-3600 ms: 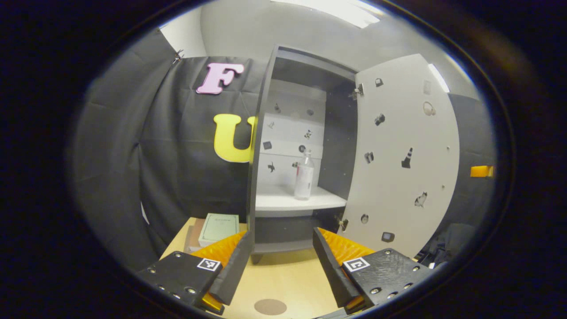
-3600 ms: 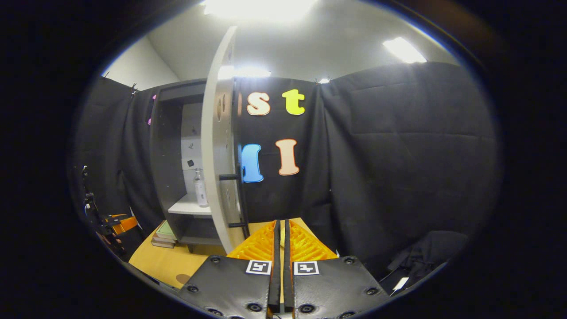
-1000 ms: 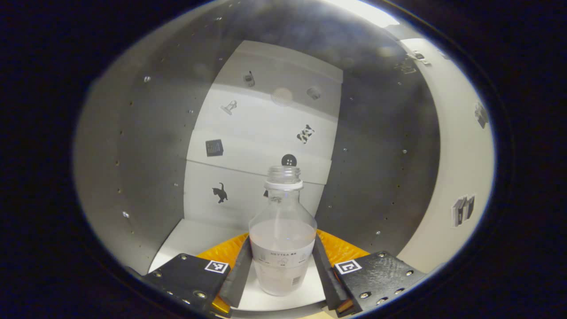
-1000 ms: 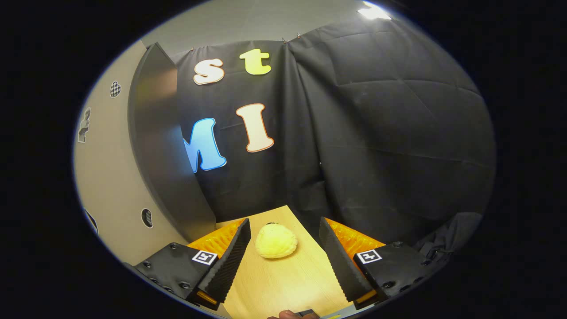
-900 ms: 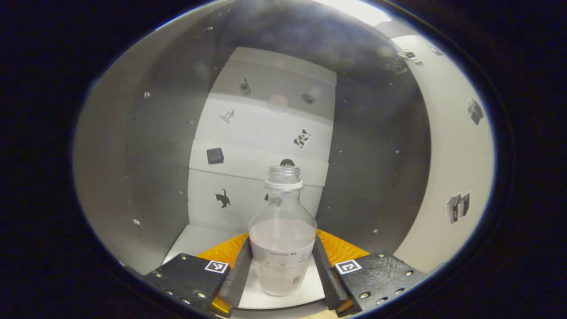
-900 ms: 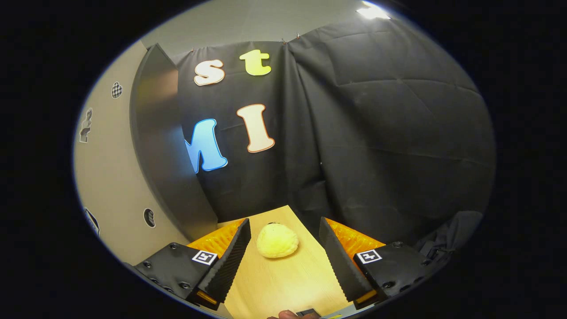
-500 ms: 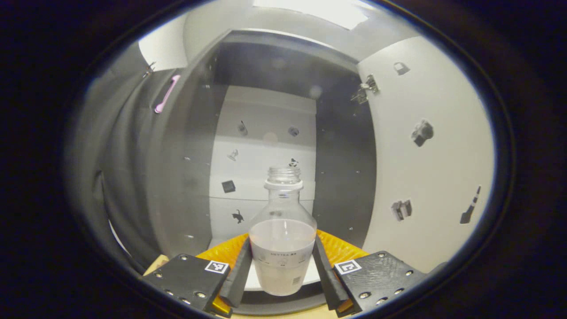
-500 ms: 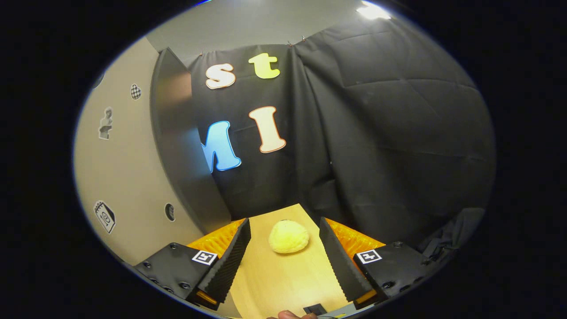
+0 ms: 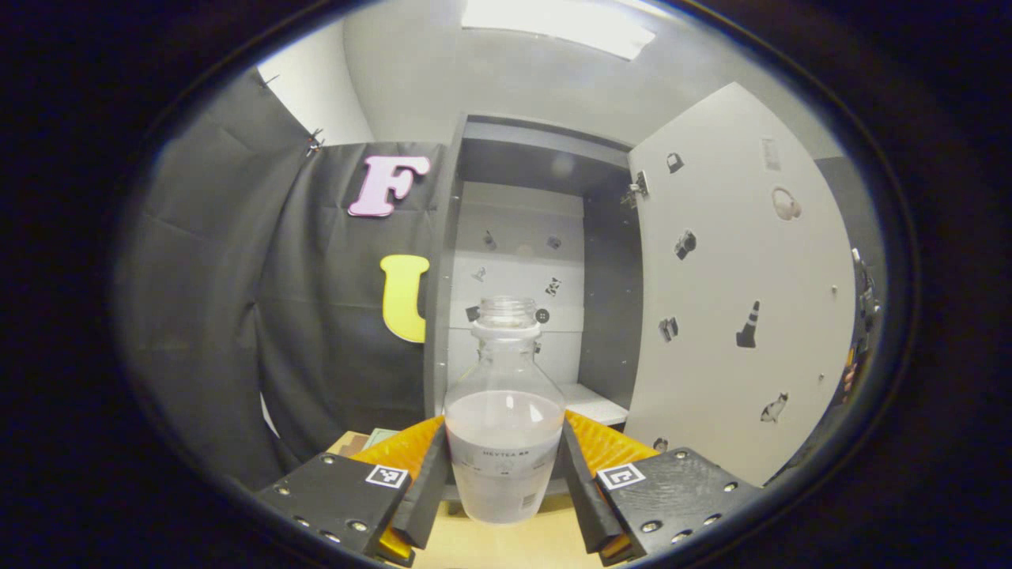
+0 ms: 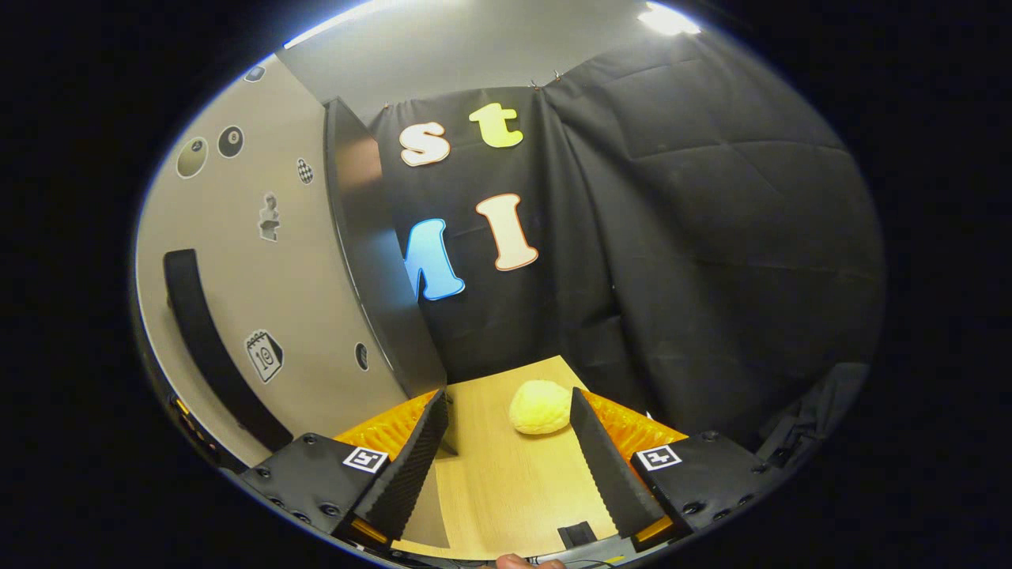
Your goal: Open the cabinet door with the right hand, grasp the bottle in the cabinet with the left hand and place it on the coaster, then close the cabinet door with the right hand.
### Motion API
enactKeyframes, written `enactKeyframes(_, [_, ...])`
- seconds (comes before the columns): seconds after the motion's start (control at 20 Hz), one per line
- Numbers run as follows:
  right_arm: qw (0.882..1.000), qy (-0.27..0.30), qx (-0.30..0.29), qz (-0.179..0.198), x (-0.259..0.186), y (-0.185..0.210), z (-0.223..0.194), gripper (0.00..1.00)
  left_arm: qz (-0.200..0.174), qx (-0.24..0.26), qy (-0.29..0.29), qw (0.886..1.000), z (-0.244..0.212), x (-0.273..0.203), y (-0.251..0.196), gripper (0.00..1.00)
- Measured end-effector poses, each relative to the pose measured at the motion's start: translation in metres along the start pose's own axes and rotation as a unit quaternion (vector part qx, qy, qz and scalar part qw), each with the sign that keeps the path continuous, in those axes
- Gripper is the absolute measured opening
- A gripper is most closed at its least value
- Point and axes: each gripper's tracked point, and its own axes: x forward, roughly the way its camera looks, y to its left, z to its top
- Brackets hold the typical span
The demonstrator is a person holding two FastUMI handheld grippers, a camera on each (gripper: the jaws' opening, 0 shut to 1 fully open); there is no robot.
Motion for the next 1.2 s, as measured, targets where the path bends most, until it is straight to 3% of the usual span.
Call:
enactKeyframes(0.3, [1.0,0.001,0.013,0.02,-0.029,0.018,-0.002,0.98,0.035,0.009,0.001,0.999,-0.046,-0.058,0.028,0.69])
enactKeyframes(0.45, [1.0,-0.001,-0.021,0.018,-0.041,0.024,-0.001,0.98,0.044,0.005,0.006,0.999,-0.081,-0.069,0.037,0.7])
enactKeyframes(0.5, [0.999,-0.002,-0.032,0.017,-0.044,0.026,-0.001,0.98,0.046,0.005,0.004,0.999,-0.095,-0.07,0.041,0.74])
enactKeyframes(0.65, [0.999,-0.001,-0.05,0.011,-0.052,0.033,-0.001,0.98,0.066,0.01,0.029,0.997,-0.153,-0.07,0.053,0.69])
enactKeyframes(0.8, [0.999,0.002,-0.052,0.001,-0.053,0.038,-0.004,0.98,0.065,0.002,0.047,0.997,-0.202,-0.066,0.051,0.72])
enactKeyframes(0.95, [0.996,0.019,-0.087,-0.015,-0.052,0.034,-0.022,0.98,0.056,0.026,0.065,0.996,-0.245,-0.061,0.048,0.72])
enactKeyframes(1.0, [0.995,0.025,-0.1,-0.017,-0.052,0.033,-0.028,0.92,0.053,0.032,0.071,0.996,-0.259,-0.059,0.046,0.72])
enactKeyframes(1.2, [0.993,0.053,-0.109,-0.009,-0.04,0.035,-0.05,0.98,0.046,0.037,0.094,0.994,-0.309,-0.057,0.041,0.72])
